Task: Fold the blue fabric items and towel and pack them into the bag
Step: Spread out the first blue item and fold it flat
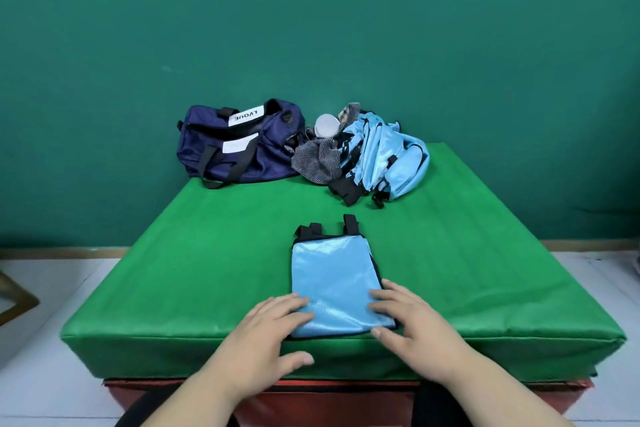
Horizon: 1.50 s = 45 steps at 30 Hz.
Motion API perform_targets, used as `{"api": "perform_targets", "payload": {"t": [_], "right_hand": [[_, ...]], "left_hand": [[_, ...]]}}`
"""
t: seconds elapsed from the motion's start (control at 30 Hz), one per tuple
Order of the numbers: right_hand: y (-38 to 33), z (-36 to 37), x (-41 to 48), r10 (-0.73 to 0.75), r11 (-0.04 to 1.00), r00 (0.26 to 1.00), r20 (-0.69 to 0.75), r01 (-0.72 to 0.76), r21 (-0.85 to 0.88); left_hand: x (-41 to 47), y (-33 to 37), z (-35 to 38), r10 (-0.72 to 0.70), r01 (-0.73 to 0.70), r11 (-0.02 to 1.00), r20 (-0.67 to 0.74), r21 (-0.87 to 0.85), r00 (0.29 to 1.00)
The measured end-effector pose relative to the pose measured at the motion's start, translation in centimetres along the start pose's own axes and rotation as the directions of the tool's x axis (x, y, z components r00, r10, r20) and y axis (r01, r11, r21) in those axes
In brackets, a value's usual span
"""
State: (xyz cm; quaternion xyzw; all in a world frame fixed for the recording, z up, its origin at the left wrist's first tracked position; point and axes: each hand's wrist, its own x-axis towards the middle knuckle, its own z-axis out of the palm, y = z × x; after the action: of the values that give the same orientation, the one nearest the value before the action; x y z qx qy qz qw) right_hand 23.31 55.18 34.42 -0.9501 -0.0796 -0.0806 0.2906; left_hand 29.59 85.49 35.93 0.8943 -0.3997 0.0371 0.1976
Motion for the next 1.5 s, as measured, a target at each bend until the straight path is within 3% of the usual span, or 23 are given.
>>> {"api": "perform_targets", "payload": {"t": [0.5, 0.63, 0.73, 0.83, 0.93, 1.17, 1.3, 1.5], "right_hand": [[1.2, 0.1, 1.0, -0.088, 0.995, 0.996, 0.004, 0.088, -0.037], [1.3, 0.3, 1.1, -0.077, 0.997, 0.994, -0.072, 0.077, 0.004], [0.5, 0.3, 1.1, -0.081, 0.990, 0.986, -0.144, 0.096, 0.103], [-0.9, 0.2, 1.0, 0.009, 0.951, 0.971, -0.237, 0.065, 0.304], [-1.5, 0.3, 1.3, 0.113, 0.916, 0.942, -0.317, 0.024, 0.400], [-1.8, 0.3, 3.0, 0.211, 0.936, 0.935, -0.286, -0.108, 0.336], [-1.8, 0.3, 5.0, 0.260, 0.954, 0.911, -0.321, -0.192, 0.229], [-2.2, 0.6, 7.6, 0.405, 0.913, 0.865, -0.297, -0.364, 0.187]], "left_hand": [[1.9, -2.0, 1.0, -0.009, 0.005, 0.999, -0.147, -0.032, 0.989], [1.9, -2.1, 1.1, -0.001, 0.001, 1.000, -0.049, 0.001, 0.999], [2.2, -1.7, 1.1, -0.013, 0.003, 0.998, -0.151, -0.067, 0.988], [2.4, -0.6, 1.0, -0.116, 0.035, 0.956, -0.267, -0.290, 0.957], [2.5, 0.5, 0.8, -0.274, 0.125, 0.854, -0.234, -0.505, 0.933], [4.8, 0.4, 0.8, -0.419, 0.223, 0.812, -0.271, -0.540, 0.867], [6.1, 0.8, 0.3, -0.496, 0.316, 0.745, -0.170, -0.588, 0.852], [8.3, 1.2, 0.2, -0.592, 0.510, 0.752, -0.087, -0.418, 0.801]]}}
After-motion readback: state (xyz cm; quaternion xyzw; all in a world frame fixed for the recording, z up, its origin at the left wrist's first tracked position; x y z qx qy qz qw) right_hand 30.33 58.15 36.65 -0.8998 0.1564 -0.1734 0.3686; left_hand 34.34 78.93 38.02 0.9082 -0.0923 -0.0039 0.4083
